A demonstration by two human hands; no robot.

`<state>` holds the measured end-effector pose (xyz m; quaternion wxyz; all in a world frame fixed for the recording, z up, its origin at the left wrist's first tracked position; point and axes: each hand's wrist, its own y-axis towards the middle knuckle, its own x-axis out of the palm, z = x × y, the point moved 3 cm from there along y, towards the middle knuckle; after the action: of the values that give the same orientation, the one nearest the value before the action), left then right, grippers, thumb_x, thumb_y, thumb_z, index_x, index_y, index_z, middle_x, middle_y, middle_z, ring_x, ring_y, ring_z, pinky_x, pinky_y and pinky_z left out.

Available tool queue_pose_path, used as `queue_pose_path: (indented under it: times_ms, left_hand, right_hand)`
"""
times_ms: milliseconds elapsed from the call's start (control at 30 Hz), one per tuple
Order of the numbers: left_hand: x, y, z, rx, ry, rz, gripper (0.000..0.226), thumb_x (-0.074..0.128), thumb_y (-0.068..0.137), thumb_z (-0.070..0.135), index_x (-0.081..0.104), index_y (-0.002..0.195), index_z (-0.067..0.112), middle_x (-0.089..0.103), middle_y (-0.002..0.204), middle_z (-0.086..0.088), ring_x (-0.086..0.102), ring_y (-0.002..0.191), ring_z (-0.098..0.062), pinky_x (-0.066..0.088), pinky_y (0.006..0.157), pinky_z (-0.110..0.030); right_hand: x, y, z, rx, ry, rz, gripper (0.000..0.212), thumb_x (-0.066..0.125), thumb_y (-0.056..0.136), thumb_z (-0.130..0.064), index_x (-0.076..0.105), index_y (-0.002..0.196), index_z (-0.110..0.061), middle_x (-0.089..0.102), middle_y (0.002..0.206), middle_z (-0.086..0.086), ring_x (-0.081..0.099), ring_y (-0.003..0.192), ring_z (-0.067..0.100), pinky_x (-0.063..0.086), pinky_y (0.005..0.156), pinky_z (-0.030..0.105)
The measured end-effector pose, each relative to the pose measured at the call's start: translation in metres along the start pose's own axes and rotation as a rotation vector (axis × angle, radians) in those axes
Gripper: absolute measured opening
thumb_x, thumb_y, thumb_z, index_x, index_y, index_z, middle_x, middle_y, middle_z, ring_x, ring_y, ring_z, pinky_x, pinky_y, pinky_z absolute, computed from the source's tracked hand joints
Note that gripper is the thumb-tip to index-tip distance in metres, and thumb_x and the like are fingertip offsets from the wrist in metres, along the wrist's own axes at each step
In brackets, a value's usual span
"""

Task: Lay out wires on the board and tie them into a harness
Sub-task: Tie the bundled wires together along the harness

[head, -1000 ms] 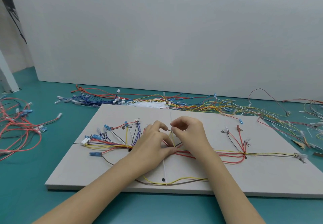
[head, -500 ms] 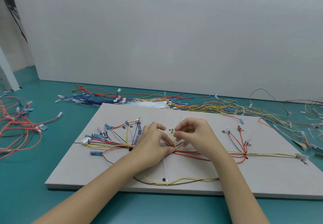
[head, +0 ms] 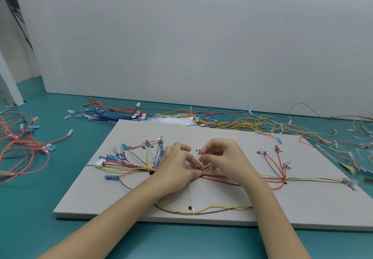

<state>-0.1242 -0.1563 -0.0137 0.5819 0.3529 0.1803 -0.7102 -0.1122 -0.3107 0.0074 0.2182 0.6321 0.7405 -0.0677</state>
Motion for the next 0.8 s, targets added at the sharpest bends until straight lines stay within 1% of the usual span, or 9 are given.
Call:
queue_pose_path:
  times_ms: [133, 267, 400, 500, 600, 667, 800]
  left_hand:
    - [0.000, 0.001, 0.000, -0.018, -0.005, -0.009, 0.011, 0.076, 0.080, 0.034, 0.067, 0.078, 0.038, 0.039, 0.117, 0.013, 0.027, 0.122, -0.006, 0.022, 0.096, -0.022]
    - [0.000, 0.002, 0.000, -0.032, 0.009, -0.022, 0.012, 0.076, 0.080, 0.035, 0.065, 0.076, 0.037, 0.038, 0.117, 0.013, 0.026, 0.123, -0.007, 0.022, 0.096, -0.023]
    - [0.001, 0.003, 0.000, -0.038, 0.008, -0.036, 0.012, 0.076, 0.080, 0.034, 0.064, 0.077, 0.036, 0.038, 0.117, 0.013, 0.026, 0.124, -0.009, 0.021, 0.095, -0.022]
    - [-0.001, 0.004, -0.001, -0.044, 0.005, -0.066, 0.010, 0.075, 0.082, 0.030, 0.066, 0.082, 0.034, 0.036, 0.117, 0.013, 0.025, 0.127, -0.009, 0.020, 0.097, -0.021]
    - [-0.002, 0.005, -0.002, -0.044, 0.010, -0.093, 0.010, 0.074, 0.083, 0.026, 0.068, 0.087, 0.033, 0.035, 0.118, 0.013, 0.024, 0.129, -0.010, 0.019, 0.099, -0.022]
    - [-0.001, 0.006, -0.001, -0.045, 0.014, -0.099, 0.010, 0.073, 0.084, 0.025, 0.067, 0.087, 0.033, 0.036, 0.119, 0.012, 0.024, 0.130, -0.011, 0.018, 0.100, -0.022]
    - [-0.002, 0.006, -0.001, -0.056, 0.011, -0.117, 0.011, 0.073, 0.084, 0.025, 0.065, 0.085, 0.034, 0.035, 0.119, 0.010, 0.024, 0.130, -0.012, 0.017, 0.099, -0.021]
  right_hand:
    - [-0.004, 0.001, -0.003, -0.023, 0.058, 0.026, 0.020, 0.071, 0.078, 0.007, 0.066, 0.073, -0.012, 0.071, 0.073, 0.012, 0.066, 0.064, 0.021, 0.050, 0.048, 0.027]
    - [0.001, -0.001, -0.003, -0.004, -0.014, -0.046, 0.022, 0.068, 0.079, 0.007, 0.066, 0.072, -0.013, 0.070, 0.072, 0.016, 0.064, 0.061, 0.019, 0.047, 0.048, 0.025]
    - [0.002, -0.001, -0.004, -0.009, -0.092, -0.044, 0.024, 0.068, 0.080, 0.006, 0.069, 0.071, -0.016, 0.068, 0.064, 0.000, 0.061, 0.055, 0.008, 0.046, 0.048, 0.021]
    - [0.004, 0.000, -0.004, -0.017, -0.119, -0.046, 0.021, 0.068, 0.080, 0.005, 0.070, 0.073, -0.015, 0.068, 0.063, 0.000, 0.060, 0.055, 0.006, 0.046, 0.049, 0.020]
    - [0.006, 0.002, -0.002, -0.016, -0.138, -0.043, 0.022, 0.067, 0.080, 0.004, 0.071, 0.073, -0.016, 0.065, 0.059, -0.006, 0.059, 0.054, 0.005, 0.046, 0.049, 0.018]
    - [0.006, 0.003, -0.001, -0.021, -0.166, -0.039, 0.021, 0.068, 0.080, 0.002, 0.071, 0.074, -0.017, 0.065, 0.060, -0.006, 0.058, 0.055, 0.005, 0.046, 0.052, 0.017]
    - [0.008, 0.004, 0.000, -0.046, -0.200, -0.025, 0.023, 0.070, 0.080, 0.000, 0.071, 0.072, -0.021, 0.068, 0.066, -0.002, 0.059, 0.058, 0.004, 0.048, 0.057, 0.017]
